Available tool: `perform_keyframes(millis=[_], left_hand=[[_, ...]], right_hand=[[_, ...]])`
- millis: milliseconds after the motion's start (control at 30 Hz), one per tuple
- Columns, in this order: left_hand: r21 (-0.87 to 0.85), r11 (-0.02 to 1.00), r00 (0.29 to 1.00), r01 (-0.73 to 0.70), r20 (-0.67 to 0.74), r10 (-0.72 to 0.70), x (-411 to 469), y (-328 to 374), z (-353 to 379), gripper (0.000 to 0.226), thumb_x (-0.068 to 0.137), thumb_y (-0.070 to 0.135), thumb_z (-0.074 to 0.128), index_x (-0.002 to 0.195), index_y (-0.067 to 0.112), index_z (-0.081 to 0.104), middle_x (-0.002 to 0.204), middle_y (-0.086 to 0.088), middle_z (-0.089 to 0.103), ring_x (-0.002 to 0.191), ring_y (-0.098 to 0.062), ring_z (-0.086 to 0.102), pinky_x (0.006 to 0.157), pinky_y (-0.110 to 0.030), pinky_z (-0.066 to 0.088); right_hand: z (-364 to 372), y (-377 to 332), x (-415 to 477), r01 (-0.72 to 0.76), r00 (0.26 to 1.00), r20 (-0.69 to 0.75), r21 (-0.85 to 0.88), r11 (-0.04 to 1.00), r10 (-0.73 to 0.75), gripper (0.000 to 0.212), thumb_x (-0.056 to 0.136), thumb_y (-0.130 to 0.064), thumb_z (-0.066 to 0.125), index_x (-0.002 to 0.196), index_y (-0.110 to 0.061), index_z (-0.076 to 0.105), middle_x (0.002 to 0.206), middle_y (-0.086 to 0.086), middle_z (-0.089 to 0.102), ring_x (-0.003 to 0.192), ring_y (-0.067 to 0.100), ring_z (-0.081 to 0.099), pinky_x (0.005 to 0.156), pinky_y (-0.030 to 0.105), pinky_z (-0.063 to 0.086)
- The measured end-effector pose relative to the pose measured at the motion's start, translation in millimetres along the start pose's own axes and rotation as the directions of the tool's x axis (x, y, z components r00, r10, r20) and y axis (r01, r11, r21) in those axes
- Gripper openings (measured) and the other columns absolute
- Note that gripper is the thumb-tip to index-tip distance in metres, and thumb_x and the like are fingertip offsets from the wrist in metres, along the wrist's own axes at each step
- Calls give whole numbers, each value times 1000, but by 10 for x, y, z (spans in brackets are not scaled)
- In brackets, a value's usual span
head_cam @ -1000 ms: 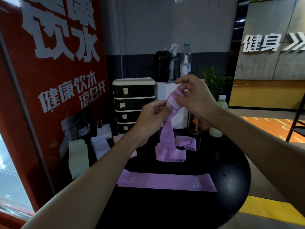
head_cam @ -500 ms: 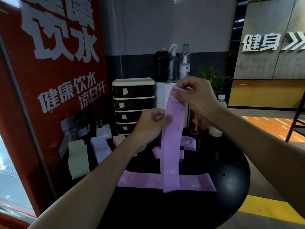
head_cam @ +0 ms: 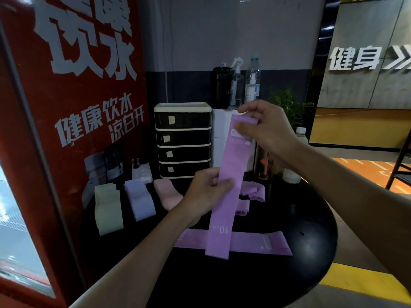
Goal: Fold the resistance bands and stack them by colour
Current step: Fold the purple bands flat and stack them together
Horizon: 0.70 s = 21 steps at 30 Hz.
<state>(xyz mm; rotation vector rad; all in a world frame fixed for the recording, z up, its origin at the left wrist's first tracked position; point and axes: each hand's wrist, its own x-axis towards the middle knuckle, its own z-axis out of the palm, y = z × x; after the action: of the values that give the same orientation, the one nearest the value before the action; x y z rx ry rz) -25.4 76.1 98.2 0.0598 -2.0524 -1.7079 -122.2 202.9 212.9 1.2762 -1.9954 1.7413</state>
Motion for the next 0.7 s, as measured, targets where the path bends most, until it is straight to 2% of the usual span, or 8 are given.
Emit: perform_keyframes(millis=[100, 233, 300, 367, 500, 567, 633, 700], left_hand=[[-27, 999, 1000, 22, 13, -22, -46, -60, -11, 16, 95, 11, 63, 109, 10, 71, 96, -12, 75, 80, -19, 70, 80, -42, 58], [-44, 997, 995, 70, 80, -66, -106, -158, -51, 21, 97, 11, 61, 116, 10, 70, 101, -6, 76, 90, -20, 72, 83, -37, 58], [-34, 996, 991, 86, 107, -82, -148, -225, -82, 17, 97, 12, 61, 111, 7, 70, 101, -6, 76, 91, -20, 72, 82, -35, 57], [2, 995, 989, 101, 105, -101, -201, -285, -124, 13, 96, 13, 63, 101, 5, 70, 92, -9, 75, 83, -19, 68, 75, -32, 54], [71, 984, 976, 166, 130, -174, -307, -348, -256, 14, 95, 15, 64, 85, 10, 71, 68, -5, 59, 60, -12, 53, 55, -22, 39], [120, 970, 964, 212, 136, -227, -359, -389, -357, 14, 95, 18, 65, 90, 6, 71, 72, -11, 56, 62, -18, 48, 53, -22, 35], [116, 958, 953, 262, 126, -276, -412, -417, -465, 15, 93, 20, 68, 101, 7, 72, 80, -15, 64, 68, -19, 55, 58, -20, 40], [79, 952, 945, 295, 125, -303, -468, -439, -572, 16, 91, 19, 70, 105, 12, 72, 95, -14, 74, 79, -17, 65, 68, -21, 47]], right_hand=[[-8, 20, -13, -33, 999, 9, -31, 999, 33, 30, 84, -1, 70, 111, -12, 62, 86, 8, 69, 65, 9, 61, 66, 30, 54], [-37, 28, -13, -69, 996, -54, -6, 998, 68, 22, 86, -5, 66, 100, -22, 63, 88, 7, 71, 76, 17, 66, 73, 36, 55], [-64, 49, -17, -93, 992, -88, -10, 996, 91, 18, 87, -9, 66, 99, -23, 63, 89, 7, 72, 83, 25, 69, 79, 42, 56], [-95, 91, -45, -112, 989, -102, -12, 994, 111, 18, 88, -7, 65, 102, -18, 62, 96, 15, 70, 88, 31, 68, 79, 43, 57], [-182, 223, -124, -134, 982, -141, -39, 990, 127, 22, 87, -3, 67, 107, -10, 62, 100, 20, 67, 82, 22, 64, 76, 33, 57], [-237, 316, -171, -170, 970, -182, -28, 985, 162, 24, 86, -3, 67, 108, -9, 62, 101, 17, 67, 84, 21, 64, 77, 36, 57], [-292, 407, -227, -211, 953, -224, -3, 977, 205, 27, 86, -3, 68, 112, -7, 62, 102, 15, 68, 86, 23, 65, 77, 36, 56], [-352, 494, -306, -248, 937, -254, -4, 969, 239, 31, 86, -4, 68, 117, -5, 60, 94, 8, 68, 83, 18, 67, 70, 28, 57]])
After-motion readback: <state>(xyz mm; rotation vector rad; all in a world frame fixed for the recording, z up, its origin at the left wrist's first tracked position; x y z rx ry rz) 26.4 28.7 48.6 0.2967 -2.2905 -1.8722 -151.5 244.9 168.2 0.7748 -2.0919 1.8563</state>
